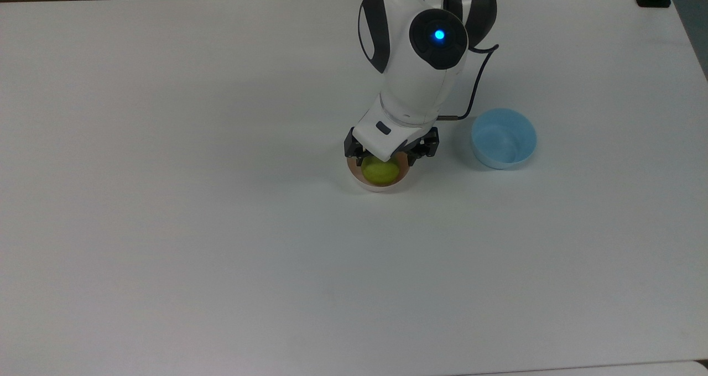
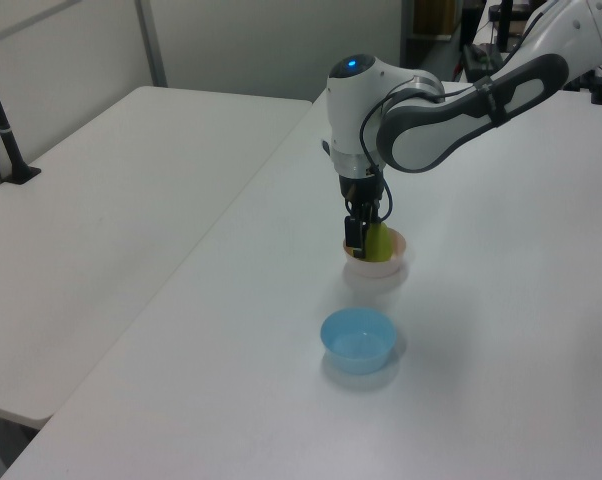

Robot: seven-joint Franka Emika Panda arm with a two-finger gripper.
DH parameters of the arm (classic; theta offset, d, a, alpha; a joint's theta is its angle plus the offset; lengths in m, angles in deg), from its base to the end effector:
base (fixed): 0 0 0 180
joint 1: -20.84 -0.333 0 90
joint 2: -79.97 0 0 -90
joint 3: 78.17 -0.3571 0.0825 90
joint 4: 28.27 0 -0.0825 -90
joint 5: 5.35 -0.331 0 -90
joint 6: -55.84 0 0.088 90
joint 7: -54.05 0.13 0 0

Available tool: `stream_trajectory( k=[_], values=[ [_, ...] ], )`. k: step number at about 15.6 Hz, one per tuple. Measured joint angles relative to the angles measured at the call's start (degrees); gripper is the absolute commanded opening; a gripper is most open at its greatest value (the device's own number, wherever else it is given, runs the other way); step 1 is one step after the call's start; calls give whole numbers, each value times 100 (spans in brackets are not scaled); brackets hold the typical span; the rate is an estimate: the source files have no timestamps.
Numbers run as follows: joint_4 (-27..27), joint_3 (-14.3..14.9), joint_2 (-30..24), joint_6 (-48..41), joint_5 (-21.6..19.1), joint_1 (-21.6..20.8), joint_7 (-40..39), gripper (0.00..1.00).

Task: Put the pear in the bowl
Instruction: 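Open the gripper to release the pear and raise the gripper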

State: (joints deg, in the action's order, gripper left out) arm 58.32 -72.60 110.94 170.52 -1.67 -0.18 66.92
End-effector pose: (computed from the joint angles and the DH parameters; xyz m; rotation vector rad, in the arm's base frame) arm 0.6416 0.1841 0.3842 3.0222 0.1298 -0.0307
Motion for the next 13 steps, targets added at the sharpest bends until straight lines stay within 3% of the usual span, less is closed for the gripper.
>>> stream_trajectory(
  k=[6, 13],
  values=[
    [-101, 48, -308, -132, 0, 91, 0, 100],
    [-96, -175, -1315, -1276, 4, 886, -171, 100]
  ],
)
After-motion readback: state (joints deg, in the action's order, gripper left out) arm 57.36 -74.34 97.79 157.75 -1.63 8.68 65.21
